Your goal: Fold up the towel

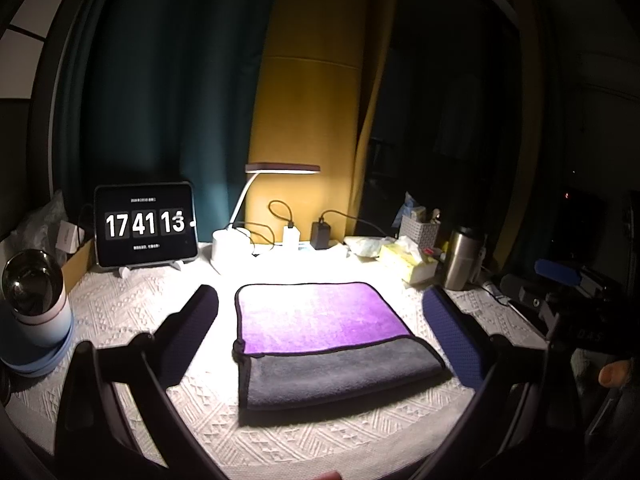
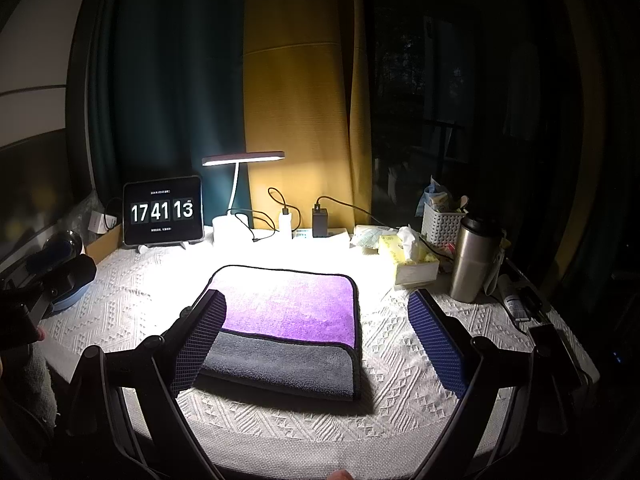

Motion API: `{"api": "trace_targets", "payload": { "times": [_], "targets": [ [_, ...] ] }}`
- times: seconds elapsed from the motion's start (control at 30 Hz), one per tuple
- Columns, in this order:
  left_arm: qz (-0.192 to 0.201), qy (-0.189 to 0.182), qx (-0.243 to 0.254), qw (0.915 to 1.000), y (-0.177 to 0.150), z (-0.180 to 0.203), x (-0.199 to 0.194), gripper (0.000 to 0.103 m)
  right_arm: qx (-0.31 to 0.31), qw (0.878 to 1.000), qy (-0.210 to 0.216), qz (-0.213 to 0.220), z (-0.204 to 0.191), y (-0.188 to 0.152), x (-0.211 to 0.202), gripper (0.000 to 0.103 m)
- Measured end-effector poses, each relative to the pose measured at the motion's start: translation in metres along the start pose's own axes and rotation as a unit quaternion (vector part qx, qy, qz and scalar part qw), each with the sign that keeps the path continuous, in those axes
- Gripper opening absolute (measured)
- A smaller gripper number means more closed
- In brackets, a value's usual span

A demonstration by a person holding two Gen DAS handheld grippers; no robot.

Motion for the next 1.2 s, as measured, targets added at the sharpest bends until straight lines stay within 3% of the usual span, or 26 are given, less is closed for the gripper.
{"api": "trace_targets", "payload": {
  "times": [0.8, 1.2],
  "targets": [
    [-0.004, 0.001, 0.0, 1.0, -0.002, 0.001, 0.003, 0.102, 0.002, 1.0, 0.002, -0.005, -0.001, -0.003, 0.005, 0.094],
    [-0.046, 0.004, -0.013, 0.9988, -0.004, -0.005, 0.04, 0.102, 0.015, 0.999, 0.004, -0.035, 0.011, -0.009, 0.032, 0.094]
  ]
}}
Point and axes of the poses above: each gripper's, at about its wrist camera, not at the fingertips, and x roughly the way its jaws point, z to its right, y to its top, the point moved 1 cm from there along x, roughly the way its jaws point, and after that the axes turned 3 degrees about y, right-handed, at the moved point
